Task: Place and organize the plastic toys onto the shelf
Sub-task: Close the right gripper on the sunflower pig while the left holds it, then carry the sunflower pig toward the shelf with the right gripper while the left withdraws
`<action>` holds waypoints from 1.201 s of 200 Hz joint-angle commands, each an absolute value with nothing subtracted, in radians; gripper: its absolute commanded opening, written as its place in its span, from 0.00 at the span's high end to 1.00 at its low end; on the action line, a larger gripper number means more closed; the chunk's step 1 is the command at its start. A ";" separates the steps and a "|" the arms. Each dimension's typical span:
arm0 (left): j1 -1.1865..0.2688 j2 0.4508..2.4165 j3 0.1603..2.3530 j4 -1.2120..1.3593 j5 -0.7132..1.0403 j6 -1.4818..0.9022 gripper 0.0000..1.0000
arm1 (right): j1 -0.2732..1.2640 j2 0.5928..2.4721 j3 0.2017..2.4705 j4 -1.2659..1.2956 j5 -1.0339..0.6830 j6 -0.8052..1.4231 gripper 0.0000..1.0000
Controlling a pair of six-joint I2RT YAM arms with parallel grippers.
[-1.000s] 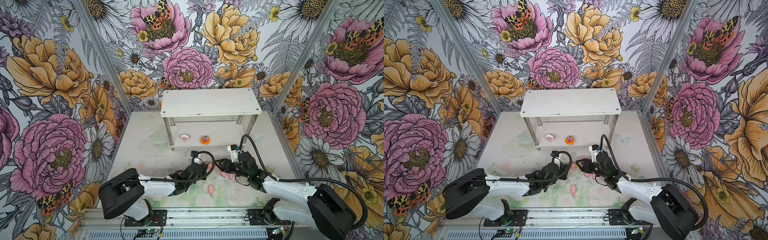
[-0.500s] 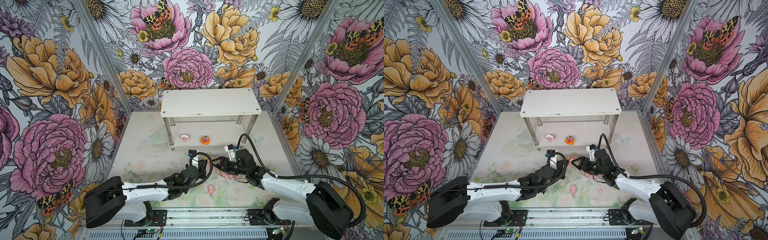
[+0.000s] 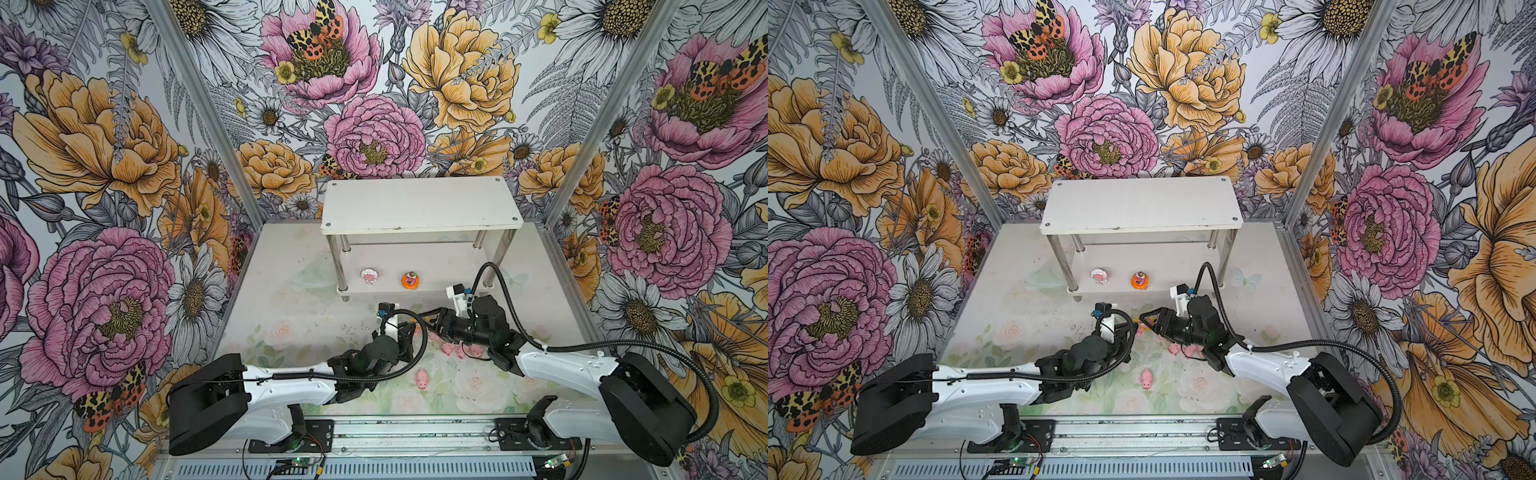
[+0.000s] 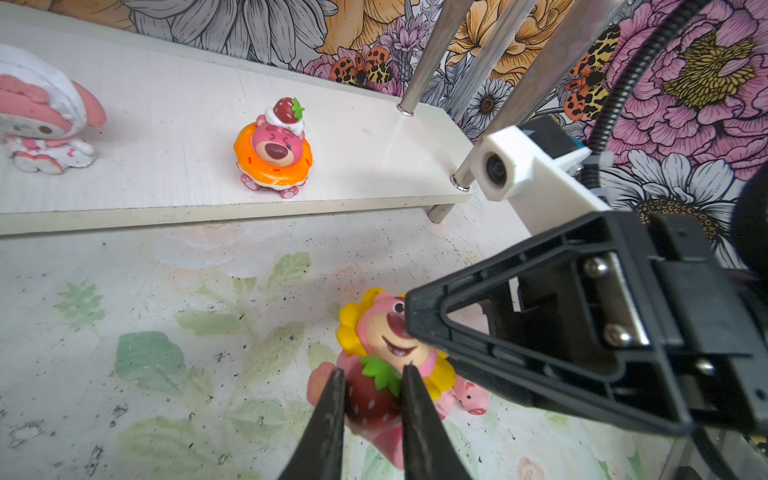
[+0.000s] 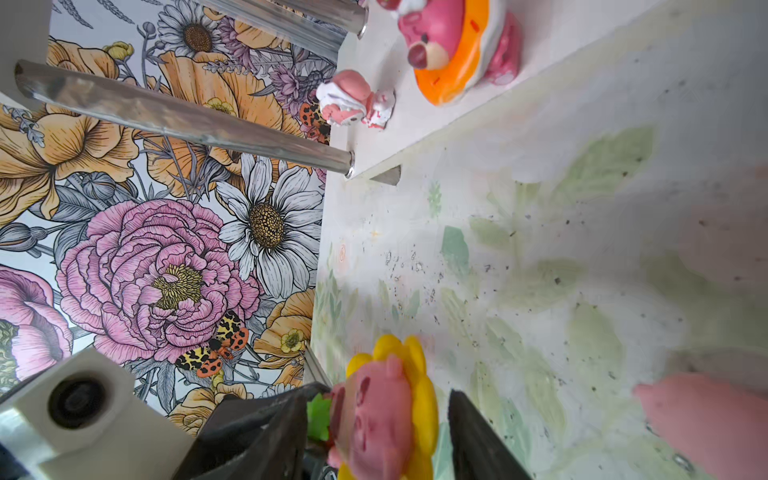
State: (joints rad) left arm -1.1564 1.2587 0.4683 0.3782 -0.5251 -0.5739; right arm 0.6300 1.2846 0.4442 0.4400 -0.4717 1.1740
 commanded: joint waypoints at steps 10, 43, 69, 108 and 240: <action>-1.163 1.258 0.485 0.397 -0.551 -0.553 0.91 | 0.640 1.319 0.461 0.540 -0.489 1.197 0.53; -1.163 1.267 0.484 0.405 -0.549 -0.550 0.91 | 0.644 1.358 0.480 0.577 -0.504 1.199 0.63; -1.164 1.266 0.484 0.405 -0.548 -0.551 0.90 | 0.645 1.382 0.483 0.599 -0.514 1.196 0.74; -1.160 1.247 0.476 0.411 -0.554 -0.557 0.74 | 0.643 1.384 0.505 0.560 -0.533 1.117 0.88; -1.149 0.874 0.333 0.219 -0.671 -0.631 0.33 | 0.562 1.168 0.811 -0.370 -0.310 -0.021 1.00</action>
State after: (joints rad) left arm -1.1553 0.9508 0.3748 0.3111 -0.6033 -0.6033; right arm 0.5747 1.2213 0.7639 -0.1722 -0.4221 0.3187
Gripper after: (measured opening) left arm 0.673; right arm 0.337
